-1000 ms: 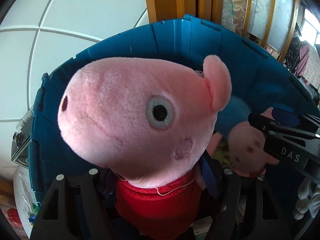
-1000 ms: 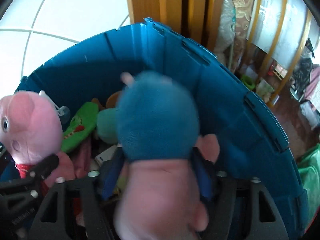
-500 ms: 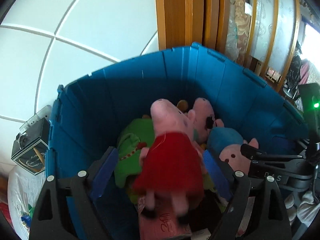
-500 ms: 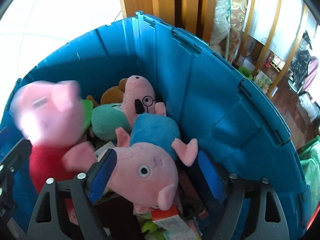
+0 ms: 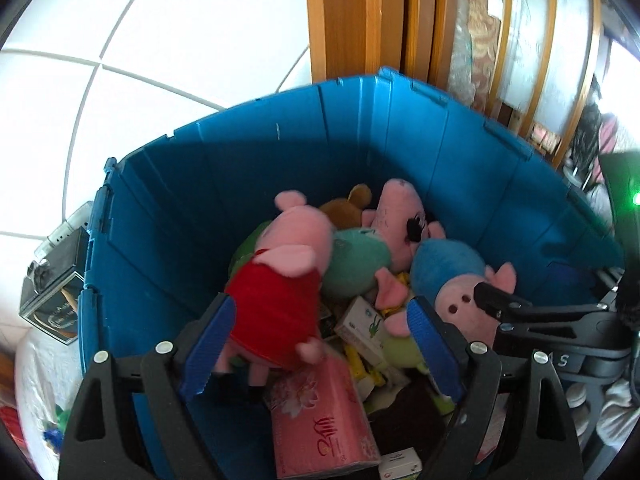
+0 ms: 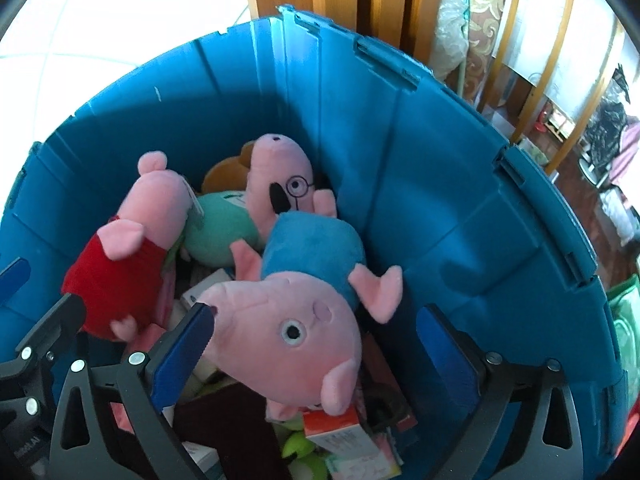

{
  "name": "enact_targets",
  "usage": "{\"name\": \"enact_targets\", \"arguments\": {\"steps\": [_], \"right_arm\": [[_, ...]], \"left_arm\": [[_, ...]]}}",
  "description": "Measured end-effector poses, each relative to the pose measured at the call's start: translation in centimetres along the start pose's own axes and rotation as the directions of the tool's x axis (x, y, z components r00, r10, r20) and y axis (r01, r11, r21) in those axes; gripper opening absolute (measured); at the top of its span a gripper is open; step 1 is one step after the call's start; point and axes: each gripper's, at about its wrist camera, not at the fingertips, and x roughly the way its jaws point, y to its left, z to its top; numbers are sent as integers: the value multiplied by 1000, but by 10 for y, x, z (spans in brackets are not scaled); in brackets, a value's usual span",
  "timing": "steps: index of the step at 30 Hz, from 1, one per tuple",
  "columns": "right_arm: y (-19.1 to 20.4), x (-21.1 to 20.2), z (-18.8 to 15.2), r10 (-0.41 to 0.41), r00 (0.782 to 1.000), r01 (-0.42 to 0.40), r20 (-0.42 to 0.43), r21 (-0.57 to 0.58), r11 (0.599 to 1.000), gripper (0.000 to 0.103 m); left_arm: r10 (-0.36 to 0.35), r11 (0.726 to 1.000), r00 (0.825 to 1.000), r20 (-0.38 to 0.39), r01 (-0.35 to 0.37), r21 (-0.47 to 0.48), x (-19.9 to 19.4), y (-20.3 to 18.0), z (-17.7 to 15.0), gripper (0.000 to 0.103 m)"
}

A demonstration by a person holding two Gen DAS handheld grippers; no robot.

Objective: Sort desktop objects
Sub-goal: 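Carry both plush pigs into the blue crate and release them, then withdraw both tools from the crate and move back over the pile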

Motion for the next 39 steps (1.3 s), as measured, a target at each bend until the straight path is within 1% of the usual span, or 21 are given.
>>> {"name": "enact_targets", "arguments": {"steps": [3, 5, 7, 9, 11, 14, 15, 17, 20, 21, 23, 24, 25, 27, 28, 29, 31, 33, 36, 37, 39], "right_arm": [[1, -9, 1, 25, 999, -25, 38, -2, 1000, 103], [2, -17, 2, 48, 997, -48, 68, 1, 999, 103], [5, -26, 4, 69, 993, -69, 97, -6, 998, 103], [9, -35, 5, 114, 987, -113, 113, -15, 993, 103], [18, -50, 4, 153, 978, -149, 140, -35, 988, 103], [35, -77, 1, 187, 963, -174, 191, -83, 981, 103], [42, -91, -3, 207, 954, -188, 216, -106, 976, 103], [55, -115, -12, 246, 932, -215, 264, -140, 966, 103], [73, -157, -33, 312, 886, -259, 342, -191, 947, 103], [80, -172, -43, 337, 865, -274, 371, -213, 938, 103], [92, -195, -61, 377, 827, -296, 418, -246, 923, 103], [99, -207, -72, 401, 800, -310, 447, -266, 913, 103], [107, -218, -85, 432, 767, -329, 474, -288, 899, 103], [123, -231, -107, 486, 718, -366, 498, -323, 873, 103], [132, -235, -118, 516, 695, -389, 501, -341, 856, 103], [140, -237, -126, 540, 679, -409, 498, -354, 841, 103], [161, -237, -146, 591, 644, -449, 486, -385, 806, 103], [183, -237, -162, 630, 621, -459, 467, -435, 775, 103], [217, -230, -186, 677, 600, -475, 426, -491, 730, 103], [228, -224, -193, 695, 594, -488, 406, -505, 712, 103], [245, -217, -210, 714, 593, -499, 372, -527, 688, 103]], "left_arm": [[-32, 998, 999, 41, 34, -49, -13, 11, 0, 88], [-57, 994, 997, 46, 61, -88, -26, 21, -1, 88], [-86, 991, 995, 54, 91, -100, -45, 32, -3, 88], [-68, 993, 994, 82, 75, -88, -67, 40, -4, 88], [-34, 996, 989, 141, 45, -74, -92, 47, -6, 88], [0, 996, 973, 229, 19, -83, -131, 61, -17, 88], [11, 996, 967, 256, 12, -91, -143, 67, -22, 88], [44, 994, 951, 307, -11, -109, -167, 81, -38, 88], [110, 987, 924, 367, -57, -152, -201, 106, -66, 92], [131, 983, 914, 385, -68, -173, -211, 116, -76, 97], [178, 971, 890, 419, -88, -224, -229, 136, -99, 102], [207, 962, 877, 434, -102, -251, -238, 146, -112, 102], [243, 952, 863, 443, -123, -282, -246, 155, -125, 102], [310, 929, 838, 448, -166, -332, -257, 173, -154, 102], [336, 918, 829, 447, -182, -353, -260, 181, -167, 102], [353, 909, 826, 439, -193, -369, -263, 189, -181, 102], [382, 890, 830, 406, -212, -404, -265, 208, -208, 102], [413, 863, 831, 372, -227, -451, -267, 227, -237, 102], [460, 817, 831, 313, -257, -517, -268, 255, -283, 102], [481, 795, 829, 285, -275, -541, -269, 265, -299, 102], [515, 754, 823, 238, -304, -582, -267, 280, -331, 102]]}}
